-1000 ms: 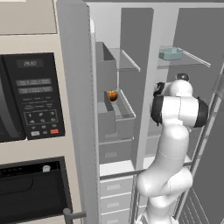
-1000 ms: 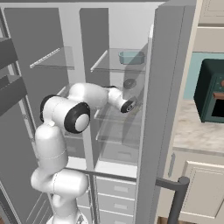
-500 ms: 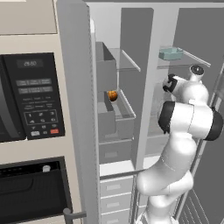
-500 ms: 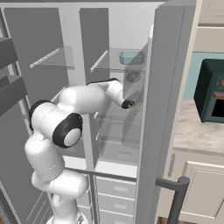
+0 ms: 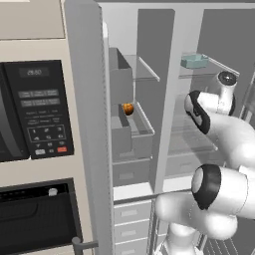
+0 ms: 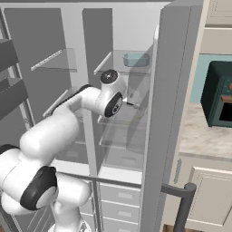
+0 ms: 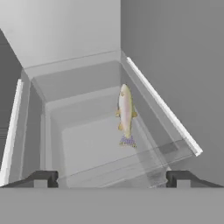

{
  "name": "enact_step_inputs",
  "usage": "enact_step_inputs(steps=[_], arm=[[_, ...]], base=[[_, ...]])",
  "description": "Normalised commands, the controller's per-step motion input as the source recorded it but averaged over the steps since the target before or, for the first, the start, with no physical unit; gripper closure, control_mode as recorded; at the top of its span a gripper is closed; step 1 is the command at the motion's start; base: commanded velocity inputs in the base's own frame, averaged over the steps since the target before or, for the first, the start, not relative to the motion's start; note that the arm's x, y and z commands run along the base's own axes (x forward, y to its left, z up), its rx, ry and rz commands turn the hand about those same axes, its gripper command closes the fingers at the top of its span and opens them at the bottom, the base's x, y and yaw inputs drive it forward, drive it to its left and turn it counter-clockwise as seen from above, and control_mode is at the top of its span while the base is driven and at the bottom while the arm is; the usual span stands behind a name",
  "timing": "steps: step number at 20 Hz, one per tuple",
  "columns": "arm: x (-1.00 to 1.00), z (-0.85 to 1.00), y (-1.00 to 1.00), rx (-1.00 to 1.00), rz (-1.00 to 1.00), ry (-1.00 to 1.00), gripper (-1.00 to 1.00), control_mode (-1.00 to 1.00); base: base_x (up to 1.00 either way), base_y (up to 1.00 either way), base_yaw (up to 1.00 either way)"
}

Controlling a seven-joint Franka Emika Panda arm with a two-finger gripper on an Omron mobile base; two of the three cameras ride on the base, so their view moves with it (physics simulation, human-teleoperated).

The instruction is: Pick up the frozen fish from the freezer, place it on any shelf in the fridge, and close the fridge and freezer doors when done.

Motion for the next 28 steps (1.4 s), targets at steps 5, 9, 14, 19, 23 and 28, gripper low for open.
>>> enact_step_inputs(steps=[5,9,14,19,23,28], arm=[[-1.00,0.85,0.66,0.00,0.00,0.10,-1.00,-1.00],[-1.00,0.94,0.49,0.00,0.00,0.21,-1.00,-1.00],[-1.00,0.53,0.75,0.02,0.07,0.21,-1.00,-1.00],[-0.93,-0.02,1.00,0.02,0.32,-0.01,-1.00,-1.00],[-0.33,-0.61,0.68,0.10,0.33,-0.16,-1.00,-1.00],[0.00,-0.21,0.00,0.00,0.08,-0.09,-1.00,-1.00]], base=[[0.00,0.00,0.00],[0.00,0.00,0.00],[0.00,0.00,0.00],[0.00,0.00,0.00],[0.00,0.00,0.00],[0.00,0.00,0.00]])
